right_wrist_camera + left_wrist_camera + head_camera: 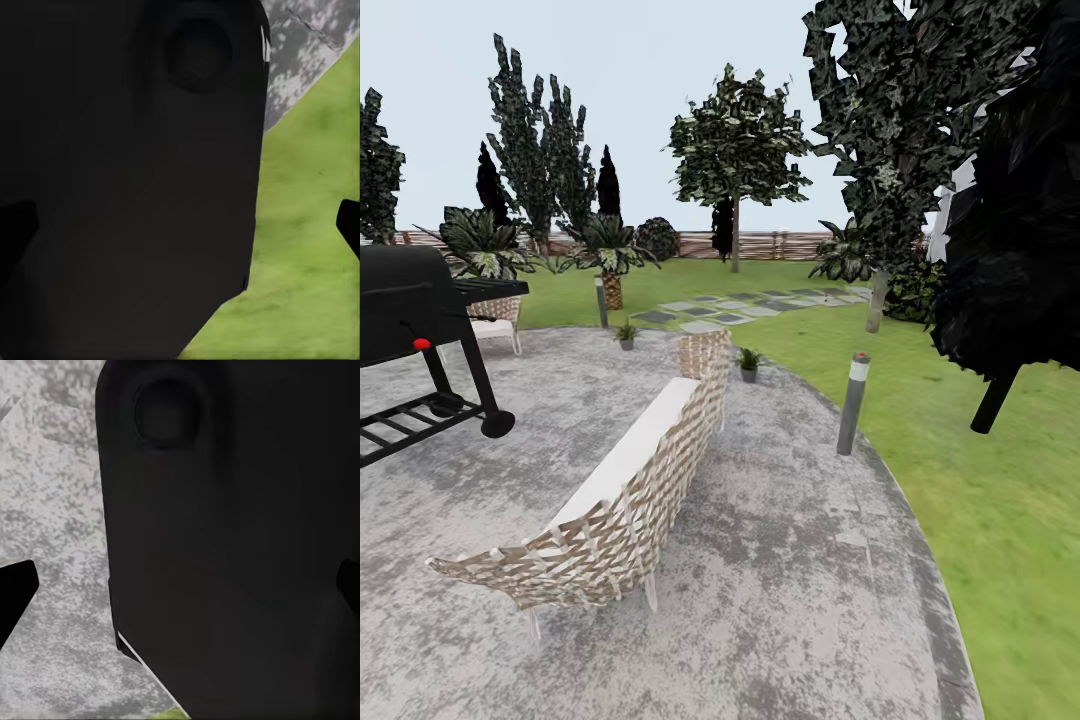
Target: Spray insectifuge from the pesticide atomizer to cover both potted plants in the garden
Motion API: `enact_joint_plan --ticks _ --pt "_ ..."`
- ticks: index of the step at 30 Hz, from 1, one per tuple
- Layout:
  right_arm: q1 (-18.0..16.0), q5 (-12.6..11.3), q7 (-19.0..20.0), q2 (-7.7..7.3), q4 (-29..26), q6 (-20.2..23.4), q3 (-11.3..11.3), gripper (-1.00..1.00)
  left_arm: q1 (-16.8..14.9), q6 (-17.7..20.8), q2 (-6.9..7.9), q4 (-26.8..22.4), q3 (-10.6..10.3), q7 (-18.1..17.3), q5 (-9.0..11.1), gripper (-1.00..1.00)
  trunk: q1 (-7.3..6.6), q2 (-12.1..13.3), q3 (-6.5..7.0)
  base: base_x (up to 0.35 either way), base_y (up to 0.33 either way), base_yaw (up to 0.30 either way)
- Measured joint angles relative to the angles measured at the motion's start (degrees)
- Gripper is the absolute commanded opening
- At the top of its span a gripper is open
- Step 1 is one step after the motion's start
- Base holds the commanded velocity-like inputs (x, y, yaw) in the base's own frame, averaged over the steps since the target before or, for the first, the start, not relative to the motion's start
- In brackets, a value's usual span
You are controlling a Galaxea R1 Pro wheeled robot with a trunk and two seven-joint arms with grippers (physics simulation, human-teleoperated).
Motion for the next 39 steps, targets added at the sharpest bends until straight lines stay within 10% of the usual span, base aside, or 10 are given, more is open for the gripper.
enact_joint_plan --ticks 18,34,35,37,39 --pt "-1.11 0.18 -0.24 1.25 -1.7 -1.32 0.14 1.0 -0.1 -0.25 0.56 -0.55 -0.04 0.32 -0.04 1.0 0.0 0.01 0.03 0.0 0.0 0.0" --pt "-1.12 0.21 -0.3 -3.57 -5.85 -6.4 -0.16 1.0 -1.22 -4.7 2.71 -5.67 0.09 0.48 -0.08 1.0 0.01 0.01 0.03 0.0 0.0 0.0" --pt "-1.09 0.17 -0.31 -5.96 -8.78 -12.19 -0.31 1.0 -1.57 -10.24 2.71 -9.71 0.09 0.48 -0.07 1.0 0.0 0.01 0.02 0.0 0.0 0.0" --pt "-1.4 0.2 -0.31 -6.36 -22.78 -12.65 -0.18 1.0 -2.48 -10.66 2.7 -14.78 0.08 0.48 -0.08 1.0 0.01 0.01 0.05 0.0 0.0 0.0" --pt "-1.2 0.17 -0.32 -6.44 -25.64 -13.78 -0.25 1.0 -3.84 -10.81 2.66 -15.86 0.03 0.43 -0.03 1.0 0.01 0.01 0.04 0.0 0.0 0.0"
